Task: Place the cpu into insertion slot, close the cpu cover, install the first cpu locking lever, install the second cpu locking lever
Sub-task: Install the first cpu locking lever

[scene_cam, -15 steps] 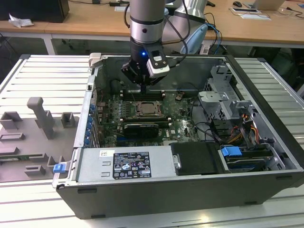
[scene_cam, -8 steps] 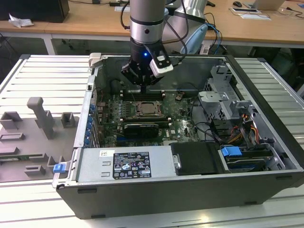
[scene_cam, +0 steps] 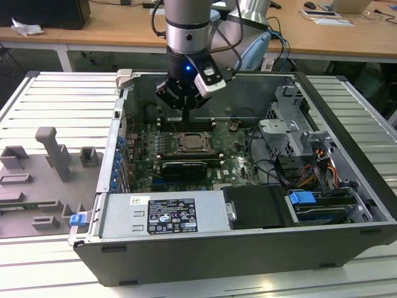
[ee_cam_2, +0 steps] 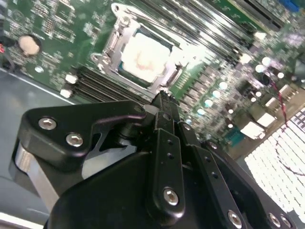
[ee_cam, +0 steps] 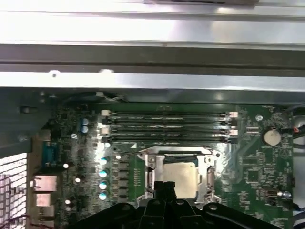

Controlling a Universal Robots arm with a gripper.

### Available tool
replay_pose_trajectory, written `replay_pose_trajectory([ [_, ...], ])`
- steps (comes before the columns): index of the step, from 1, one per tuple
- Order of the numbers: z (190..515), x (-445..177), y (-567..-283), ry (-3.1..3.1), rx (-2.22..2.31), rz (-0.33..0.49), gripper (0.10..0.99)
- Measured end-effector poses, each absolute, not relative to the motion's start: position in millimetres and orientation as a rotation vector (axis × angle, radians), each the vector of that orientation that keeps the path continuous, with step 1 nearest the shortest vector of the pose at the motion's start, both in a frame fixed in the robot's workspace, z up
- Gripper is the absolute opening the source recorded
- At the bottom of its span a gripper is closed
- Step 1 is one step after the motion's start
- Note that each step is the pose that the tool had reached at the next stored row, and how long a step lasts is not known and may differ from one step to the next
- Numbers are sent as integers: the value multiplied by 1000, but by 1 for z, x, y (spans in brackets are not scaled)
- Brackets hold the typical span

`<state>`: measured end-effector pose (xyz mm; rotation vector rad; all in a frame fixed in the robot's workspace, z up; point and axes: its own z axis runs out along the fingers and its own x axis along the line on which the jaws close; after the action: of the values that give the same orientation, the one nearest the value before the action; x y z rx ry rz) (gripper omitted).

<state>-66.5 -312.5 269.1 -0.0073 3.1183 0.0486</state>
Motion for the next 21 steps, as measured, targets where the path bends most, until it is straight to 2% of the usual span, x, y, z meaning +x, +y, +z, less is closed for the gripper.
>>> replay_pose_trajectory([
  [13,268,-103,-312,3117,-9,49,106],
  [21,263,-110,-294,3117,-44,49,106],
])
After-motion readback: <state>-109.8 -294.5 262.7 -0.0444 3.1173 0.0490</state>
